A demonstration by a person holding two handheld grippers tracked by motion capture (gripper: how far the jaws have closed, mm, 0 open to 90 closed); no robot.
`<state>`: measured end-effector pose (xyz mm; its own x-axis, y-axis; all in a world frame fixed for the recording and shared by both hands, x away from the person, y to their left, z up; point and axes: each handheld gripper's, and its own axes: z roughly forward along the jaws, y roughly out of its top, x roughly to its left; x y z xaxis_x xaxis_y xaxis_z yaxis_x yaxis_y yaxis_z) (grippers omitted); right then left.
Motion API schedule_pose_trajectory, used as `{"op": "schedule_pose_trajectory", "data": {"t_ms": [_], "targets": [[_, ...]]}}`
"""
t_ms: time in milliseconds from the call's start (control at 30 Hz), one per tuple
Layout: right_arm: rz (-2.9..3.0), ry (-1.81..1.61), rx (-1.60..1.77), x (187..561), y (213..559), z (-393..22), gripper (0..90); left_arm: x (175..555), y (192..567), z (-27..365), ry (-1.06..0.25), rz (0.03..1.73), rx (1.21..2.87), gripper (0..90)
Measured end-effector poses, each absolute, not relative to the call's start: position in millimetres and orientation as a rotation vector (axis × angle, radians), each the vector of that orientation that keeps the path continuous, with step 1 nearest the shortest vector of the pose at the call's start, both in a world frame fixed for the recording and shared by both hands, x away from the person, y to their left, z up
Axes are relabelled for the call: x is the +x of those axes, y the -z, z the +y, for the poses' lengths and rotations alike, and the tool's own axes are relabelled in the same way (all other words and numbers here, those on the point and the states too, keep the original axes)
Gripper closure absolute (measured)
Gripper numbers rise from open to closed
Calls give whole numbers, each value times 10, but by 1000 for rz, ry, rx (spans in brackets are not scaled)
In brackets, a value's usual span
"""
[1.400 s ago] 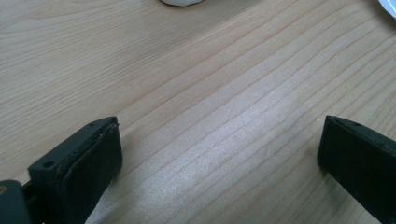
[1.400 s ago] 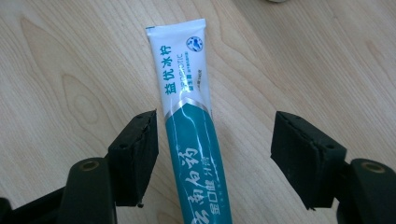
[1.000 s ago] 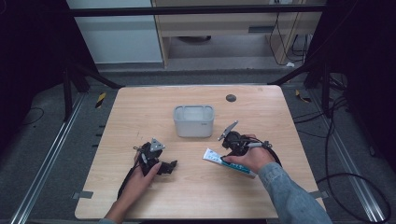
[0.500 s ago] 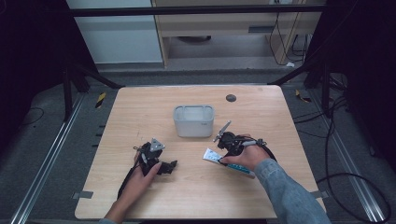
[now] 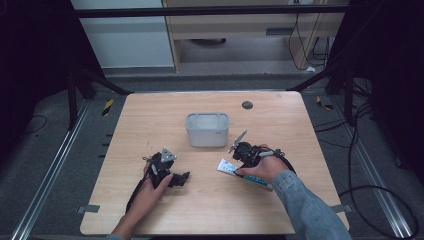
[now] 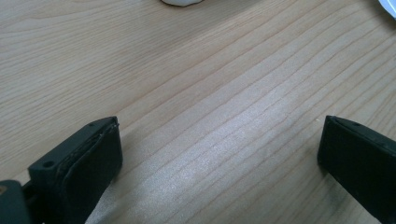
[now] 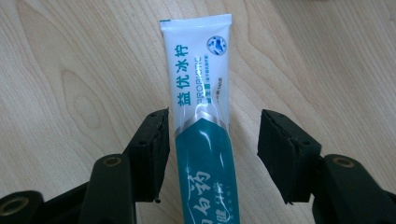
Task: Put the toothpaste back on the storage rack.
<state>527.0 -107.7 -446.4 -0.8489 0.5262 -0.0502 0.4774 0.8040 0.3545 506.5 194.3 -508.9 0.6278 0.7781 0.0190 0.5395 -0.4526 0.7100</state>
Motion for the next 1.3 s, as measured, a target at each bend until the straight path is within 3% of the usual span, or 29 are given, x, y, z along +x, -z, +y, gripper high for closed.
{"op": "schedule_pose_trajectory", "data": {"t_ms": [1300], "targets": [[2931, -416, 820, 5390, 4683, -1019, 549, 5066, 5089, 1941, -451, 1028, 2168, 0]]}}
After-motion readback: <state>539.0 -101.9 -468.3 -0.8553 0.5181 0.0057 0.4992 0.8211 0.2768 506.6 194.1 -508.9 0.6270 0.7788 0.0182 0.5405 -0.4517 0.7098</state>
